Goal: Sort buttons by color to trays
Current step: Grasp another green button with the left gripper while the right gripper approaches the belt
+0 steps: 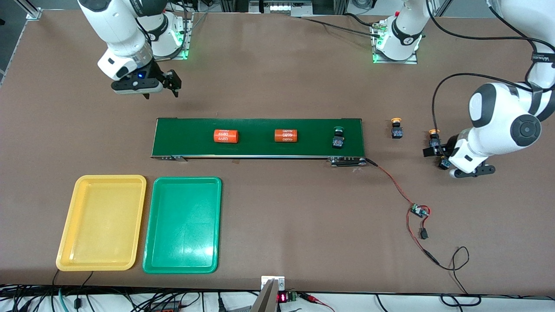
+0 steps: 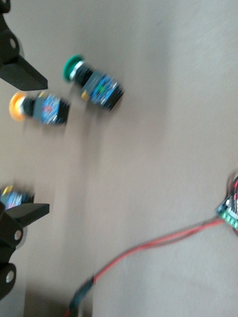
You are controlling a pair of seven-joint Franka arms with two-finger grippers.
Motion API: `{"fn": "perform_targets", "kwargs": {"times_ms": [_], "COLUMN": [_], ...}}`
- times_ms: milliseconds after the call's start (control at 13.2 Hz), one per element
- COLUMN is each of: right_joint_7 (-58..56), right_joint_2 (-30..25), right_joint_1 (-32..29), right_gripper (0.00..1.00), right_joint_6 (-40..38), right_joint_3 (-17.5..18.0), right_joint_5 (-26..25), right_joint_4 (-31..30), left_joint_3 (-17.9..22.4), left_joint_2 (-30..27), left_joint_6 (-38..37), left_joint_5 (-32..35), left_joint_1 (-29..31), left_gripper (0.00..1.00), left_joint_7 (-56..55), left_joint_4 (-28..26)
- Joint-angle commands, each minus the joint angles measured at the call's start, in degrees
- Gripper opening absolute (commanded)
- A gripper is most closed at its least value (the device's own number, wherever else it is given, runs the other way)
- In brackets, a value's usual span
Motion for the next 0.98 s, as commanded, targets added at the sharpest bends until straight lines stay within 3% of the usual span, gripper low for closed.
{"fn": "perform_targets", "kwargs": {"times_ms": [0,378,831,906], "right_joint_7": [-0.56,0.58,2.88,2.78], "right_joint_2": [1.57,1.30,6.74,9.02], "right_joint_1": [0.47,0.20,0.64,0.56], "right_gripper": [1.00,1.00,1.00,1.00], "right_joint_6": [-0.84,-7.00,-3.48,-5.56], "right_joint_3": [-0.49,-0.49,-0.49,-0.49], "right_joint_5": [0.17,-0.71,-0.62,-0.53], "right_joint_4": [1.91,2.71,4.55,7.95], "left_joint_3": [-0.05,0.12,0.12,0.12], "left_joint_2": [3.39,8.59,11.31,11.75], "left_joint_6": [4.51,10.06,10.15,10.15], "left_joint_5": [3.79,4.85,9.78,9.78], "left_joint_1": [4.29,6.59,6.59,6.59], "left_gripper": [1.00,1.00,1.00,1.00], "left_joint_7": [11.81,31.53,34.72,34.81], "left_joint_4": [0.33,0.50,2.26,2.17]}}
